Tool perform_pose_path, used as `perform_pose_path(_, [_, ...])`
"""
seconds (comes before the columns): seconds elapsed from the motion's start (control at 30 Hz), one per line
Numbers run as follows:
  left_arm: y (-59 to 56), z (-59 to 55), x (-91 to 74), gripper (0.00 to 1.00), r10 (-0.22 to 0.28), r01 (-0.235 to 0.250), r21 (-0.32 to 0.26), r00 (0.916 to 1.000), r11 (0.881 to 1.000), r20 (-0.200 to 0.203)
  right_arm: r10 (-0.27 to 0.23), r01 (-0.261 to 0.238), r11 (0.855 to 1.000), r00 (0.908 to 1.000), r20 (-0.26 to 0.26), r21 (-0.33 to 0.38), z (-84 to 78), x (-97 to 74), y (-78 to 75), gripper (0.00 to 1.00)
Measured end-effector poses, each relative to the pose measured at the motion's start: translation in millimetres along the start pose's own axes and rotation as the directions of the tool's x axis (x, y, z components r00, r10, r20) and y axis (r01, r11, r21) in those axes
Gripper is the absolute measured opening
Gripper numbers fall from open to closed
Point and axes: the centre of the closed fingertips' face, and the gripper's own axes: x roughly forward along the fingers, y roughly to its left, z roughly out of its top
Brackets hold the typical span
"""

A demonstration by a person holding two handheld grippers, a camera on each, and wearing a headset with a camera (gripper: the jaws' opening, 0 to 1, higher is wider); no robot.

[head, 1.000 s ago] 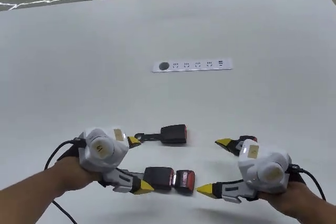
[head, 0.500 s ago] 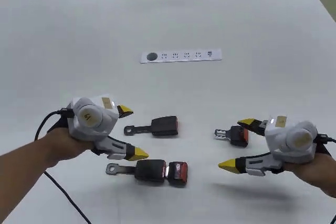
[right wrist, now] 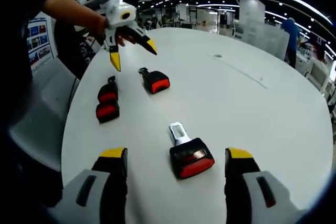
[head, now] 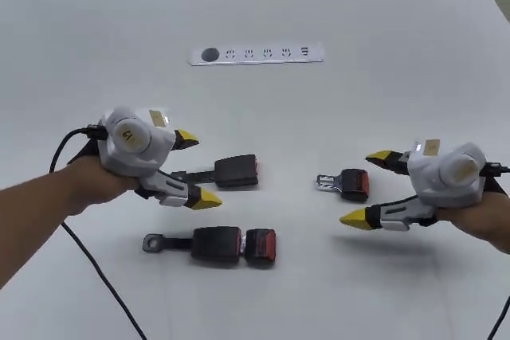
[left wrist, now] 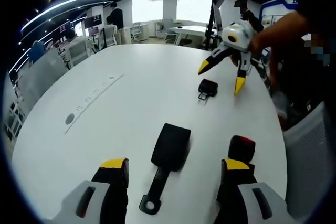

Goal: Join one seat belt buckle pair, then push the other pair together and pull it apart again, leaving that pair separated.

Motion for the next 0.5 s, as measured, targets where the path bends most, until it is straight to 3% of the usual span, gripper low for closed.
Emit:
perform_pose_path(0.43, [4.4,-3.2,32.9,0.70,-0.070,0.070,0.008,0.9972,0.997,-0.027,0.050,-0.051,0.999,0.9977,-0.045,-0.014,-10.7,8.2,-5.4,0.70])
perform_pose_path(0.5, [6.1,-9.6,37.0,0.68,-0.075,0.077,0.027,0.9956,0.997,-0.055,0.058,-0.060,0.998,0.9968,-0.054,-0.020,-11.9,9.8,-6.4,0.68])
